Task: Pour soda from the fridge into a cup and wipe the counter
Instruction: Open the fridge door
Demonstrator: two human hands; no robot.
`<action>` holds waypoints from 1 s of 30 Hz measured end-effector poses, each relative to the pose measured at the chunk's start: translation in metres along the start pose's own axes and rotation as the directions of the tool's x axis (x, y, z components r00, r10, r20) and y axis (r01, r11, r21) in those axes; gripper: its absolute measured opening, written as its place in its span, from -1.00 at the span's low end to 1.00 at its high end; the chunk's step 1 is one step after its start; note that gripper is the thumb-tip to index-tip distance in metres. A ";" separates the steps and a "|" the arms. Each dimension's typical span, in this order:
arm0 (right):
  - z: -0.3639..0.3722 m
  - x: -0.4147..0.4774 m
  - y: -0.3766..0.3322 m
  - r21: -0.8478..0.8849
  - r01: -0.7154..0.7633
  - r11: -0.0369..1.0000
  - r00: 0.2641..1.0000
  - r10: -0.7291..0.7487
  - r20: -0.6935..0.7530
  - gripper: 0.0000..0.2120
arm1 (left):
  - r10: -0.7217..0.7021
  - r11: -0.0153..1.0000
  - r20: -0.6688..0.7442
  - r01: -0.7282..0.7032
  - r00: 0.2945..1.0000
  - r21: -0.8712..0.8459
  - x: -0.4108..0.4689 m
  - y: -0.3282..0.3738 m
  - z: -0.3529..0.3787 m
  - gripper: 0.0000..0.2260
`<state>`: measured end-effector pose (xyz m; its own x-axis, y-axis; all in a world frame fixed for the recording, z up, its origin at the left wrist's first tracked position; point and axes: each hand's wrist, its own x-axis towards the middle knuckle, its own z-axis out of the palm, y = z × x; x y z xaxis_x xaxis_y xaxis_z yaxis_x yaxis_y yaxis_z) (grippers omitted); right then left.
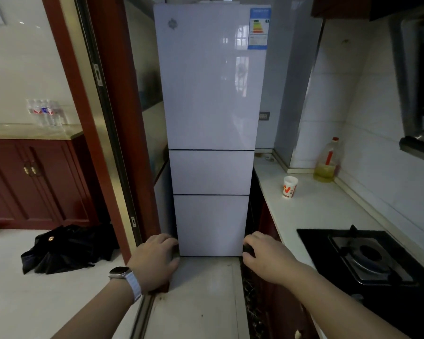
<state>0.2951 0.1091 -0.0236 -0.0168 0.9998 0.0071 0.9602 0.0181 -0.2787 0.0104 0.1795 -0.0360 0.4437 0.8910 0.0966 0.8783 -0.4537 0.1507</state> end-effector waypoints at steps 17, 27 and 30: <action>-0.015 0.205 -0.029 -0.007 -0.019 1.000 0.999 0.019 -0.036 -0.56 | 0.031 0.998 0.011 -0.030 0.999 -0.059 0.182 -0.118 -0.015 -0.53; -0.002 0.309 0.023 0.061 0.000 0.998 1.000 0.000 0.001 -0.56 | -0.002 0.999 0.065 0.004 0.998 -0.036 0.276 -0.126 0.007 -0.53; -0.003 0.356 0.044 0.074 0.027 0.997 1.000 -0.026 -0.011 -0.57 | -0.035 0.999 0.092 0.037 0.995 -0.019 0.317 -0.129 0.012 -0.52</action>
<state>0.3322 0.4663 -0.0305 -0.0390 0.9989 0.0249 0.9361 0.0453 -0.3489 0.0398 0.5204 -0.0372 0.4269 0.9043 0.0007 0.8906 -0.4205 0.1733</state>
